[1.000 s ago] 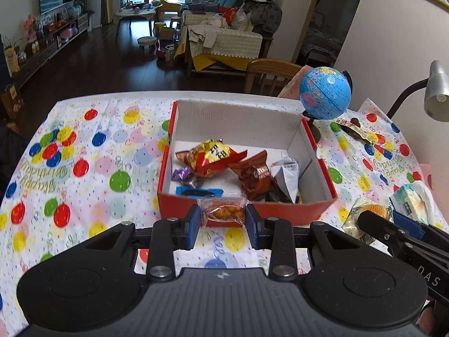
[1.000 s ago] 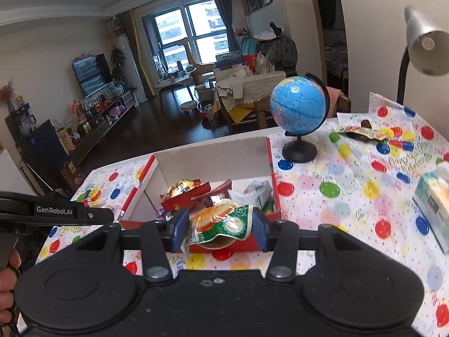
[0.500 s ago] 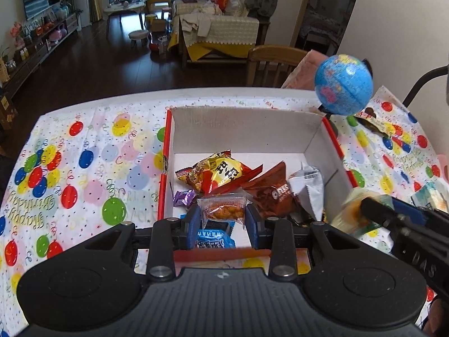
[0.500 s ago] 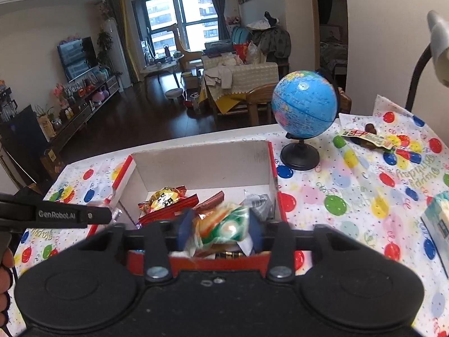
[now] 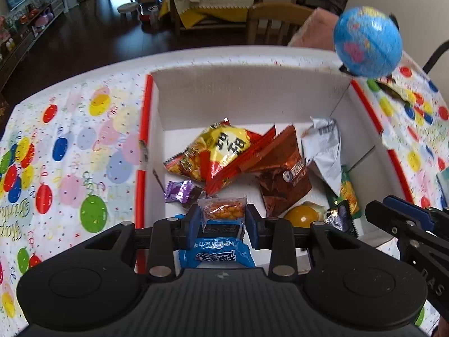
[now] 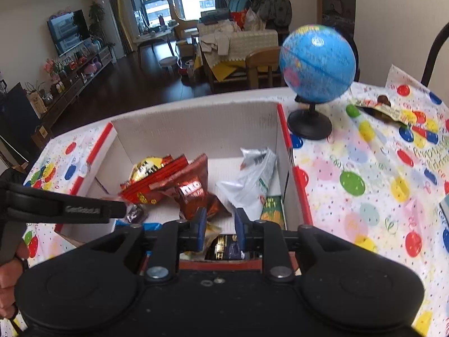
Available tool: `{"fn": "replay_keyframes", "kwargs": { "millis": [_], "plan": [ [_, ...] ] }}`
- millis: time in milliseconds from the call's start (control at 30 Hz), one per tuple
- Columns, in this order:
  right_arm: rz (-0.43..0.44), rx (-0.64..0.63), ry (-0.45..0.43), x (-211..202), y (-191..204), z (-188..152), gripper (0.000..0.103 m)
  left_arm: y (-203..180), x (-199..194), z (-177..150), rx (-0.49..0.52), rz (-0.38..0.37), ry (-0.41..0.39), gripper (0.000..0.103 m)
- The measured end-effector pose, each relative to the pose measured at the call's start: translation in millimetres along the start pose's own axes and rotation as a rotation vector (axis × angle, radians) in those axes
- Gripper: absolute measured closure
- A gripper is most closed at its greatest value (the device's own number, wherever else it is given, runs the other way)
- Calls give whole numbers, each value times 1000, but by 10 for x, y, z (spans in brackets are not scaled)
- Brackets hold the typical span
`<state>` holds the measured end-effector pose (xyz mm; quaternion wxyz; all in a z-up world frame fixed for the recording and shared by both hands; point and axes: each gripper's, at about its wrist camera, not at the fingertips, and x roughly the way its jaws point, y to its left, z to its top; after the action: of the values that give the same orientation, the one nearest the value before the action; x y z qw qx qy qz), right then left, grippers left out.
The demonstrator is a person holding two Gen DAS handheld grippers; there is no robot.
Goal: Organize snacks
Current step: 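Lift both packets and carry them over the red box, then open both grippers to drop the packets into the red box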
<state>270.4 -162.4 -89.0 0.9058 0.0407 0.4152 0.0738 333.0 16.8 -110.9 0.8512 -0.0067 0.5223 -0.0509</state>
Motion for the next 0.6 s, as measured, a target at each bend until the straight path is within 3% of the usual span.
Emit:
{"fn": "replay_keyframes", "kwargs": {
  "millis": [200, 433, 600],
  "plan": [
    [-4, 25, 22, 58, -36, -34, 77, -55, 156, -5, 23, -6, 28, 65],
    [-2, 36, 27, 38, -59, -63, 70, -48, 152, -9, 13, -35, 33, 33],
    [6, 39, 16, -39, -60, -83, 62, -10, 63, -29, -10, -45, 24, 33]
  ]
}}
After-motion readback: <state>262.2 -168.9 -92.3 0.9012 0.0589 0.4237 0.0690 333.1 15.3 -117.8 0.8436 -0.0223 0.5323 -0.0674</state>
